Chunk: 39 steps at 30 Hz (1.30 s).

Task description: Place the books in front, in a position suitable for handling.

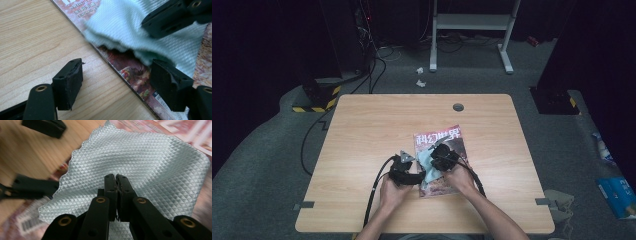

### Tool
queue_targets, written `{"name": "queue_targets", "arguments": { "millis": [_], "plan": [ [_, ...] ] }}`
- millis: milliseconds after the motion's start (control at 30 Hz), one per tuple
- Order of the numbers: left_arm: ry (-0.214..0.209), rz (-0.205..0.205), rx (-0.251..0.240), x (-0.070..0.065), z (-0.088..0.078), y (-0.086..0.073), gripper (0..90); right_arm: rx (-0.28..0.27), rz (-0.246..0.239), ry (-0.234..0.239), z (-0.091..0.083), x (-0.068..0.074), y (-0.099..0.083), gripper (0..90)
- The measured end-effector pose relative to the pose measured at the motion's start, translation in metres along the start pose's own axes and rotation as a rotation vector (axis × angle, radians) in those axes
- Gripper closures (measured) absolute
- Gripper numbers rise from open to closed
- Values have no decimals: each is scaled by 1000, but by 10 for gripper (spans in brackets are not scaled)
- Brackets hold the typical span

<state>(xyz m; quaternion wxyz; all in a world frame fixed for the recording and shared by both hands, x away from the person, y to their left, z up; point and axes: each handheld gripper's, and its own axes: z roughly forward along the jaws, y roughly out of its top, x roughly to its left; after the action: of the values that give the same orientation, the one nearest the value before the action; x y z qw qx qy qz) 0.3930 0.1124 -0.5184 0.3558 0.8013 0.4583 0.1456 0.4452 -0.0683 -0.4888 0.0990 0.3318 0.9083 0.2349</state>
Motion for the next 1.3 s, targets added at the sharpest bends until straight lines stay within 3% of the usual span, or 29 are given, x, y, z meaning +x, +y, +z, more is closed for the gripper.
{"name": "queue_targets", "arguments": {
  "millis": [200, 333, 433, 500, 700, 867, 1000, 1067, 1200, 1300],
  "plan": [
    [0, 3, 1, 1, -1, -1, 265, 16, 15, -77, -12, -18, -19, 874],
    [-1, -5, -2, 1, -2, -2, 267, 9, 87, -112, -24, -44, -40, 873],
    [2, -4, 3, 1, -2, -1, 267, -6, 138, -111, -27, -53, -47, 873],
    [2, -5, 3, 1, -1, -1, 266, -5, 108, -126, -26, -47, -46, 873],
    [5, -11, 1, 0, 0, 1, 268, -14, 4, -35, -13, -12, -24, 874],
    [-5, 4, 11, 1, -1, 0, 271, -9, -18, 39, 2, 5, 2, 874],
    [-13, 6, 15, 1, -2, 0, 270, -4, -63, 38, 8, 19, 15, 874],
    [-12, 5, 16, 1, -2, 0, 271, -9, -80, 30, 8, 20, 14, 875],
    [-9, 1, 14, 1, -2, 0, 272, -9, -48, 27, 3, 9, 4, 875],
    [-7, -6, 11, 2, -2, 0, 273, 0, -30, -29, -7, -5, -12, 875]
  ]
}}
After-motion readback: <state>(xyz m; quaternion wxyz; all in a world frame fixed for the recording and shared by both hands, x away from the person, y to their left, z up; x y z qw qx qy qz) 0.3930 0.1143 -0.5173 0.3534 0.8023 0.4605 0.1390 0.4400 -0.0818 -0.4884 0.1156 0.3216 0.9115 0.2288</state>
